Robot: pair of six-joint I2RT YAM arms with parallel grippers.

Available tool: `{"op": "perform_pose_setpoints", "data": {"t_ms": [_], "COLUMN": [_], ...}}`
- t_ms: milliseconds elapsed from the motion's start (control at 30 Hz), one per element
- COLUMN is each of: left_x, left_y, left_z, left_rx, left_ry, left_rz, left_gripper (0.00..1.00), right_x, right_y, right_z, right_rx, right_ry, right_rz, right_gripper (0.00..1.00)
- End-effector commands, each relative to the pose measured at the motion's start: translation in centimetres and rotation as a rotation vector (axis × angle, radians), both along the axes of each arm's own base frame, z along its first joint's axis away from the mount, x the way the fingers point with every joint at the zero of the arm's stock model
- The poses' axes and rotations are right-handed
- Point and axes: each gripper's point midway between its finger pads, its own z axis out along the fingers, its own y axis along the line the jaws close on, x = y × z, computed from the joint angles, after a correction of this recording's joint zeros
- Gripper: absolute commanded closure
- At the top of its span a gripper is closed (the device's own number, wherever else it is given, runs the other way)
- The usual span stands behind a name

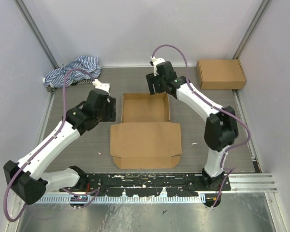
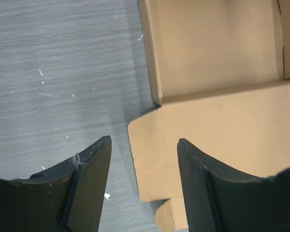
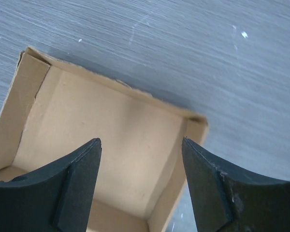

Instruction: Fold the paper box

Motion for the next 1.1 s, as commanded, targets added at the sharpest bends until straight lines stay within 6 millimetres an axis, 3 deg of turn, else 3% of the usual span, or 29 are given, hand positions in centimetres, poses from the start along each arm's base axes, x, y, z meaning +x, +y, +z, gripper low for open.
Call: {"op": "perform_pose_setpoints", "data": {"t_ms": [0,133,333,600,1067], "left_x": [-3.6,-4.9,-6.0,-6.2,-6.3], "left_y": [1.1,2.5,4.2,4.6,4.4], "left_z": [-1.1,-1.0,-0.7,-0.3,-0.8], "left_rx": [0.02,0.041,0.046,0.037,0.037], "left_ry": [0.082,0.056,-0.006,-0.031,-0.006], "left_rz": [-0.075,-0.084,-0.061,-0.051,-0.052], "left_gripper": [0.37,0.37,0.37,0.37,0.38], "right_x": [3.5,5.5,7.3,7.1,6.3], "right_y": [4.2,7.3,10.2,12.6,13.1], "right_z": [0.2,-1.0,-2.9,-5.2,-9.6], "right_rx": [-0.049,-0.03,0.009,0.027,-0.057], "right_ry": [-0.098,-0.133,-0.118,-0.074,-0.01], "right_rz": [0.258,0.392,0.49,0.57,0.573], "right_gripper": [0.28,0.28,0.28,0.28,0.28]}}
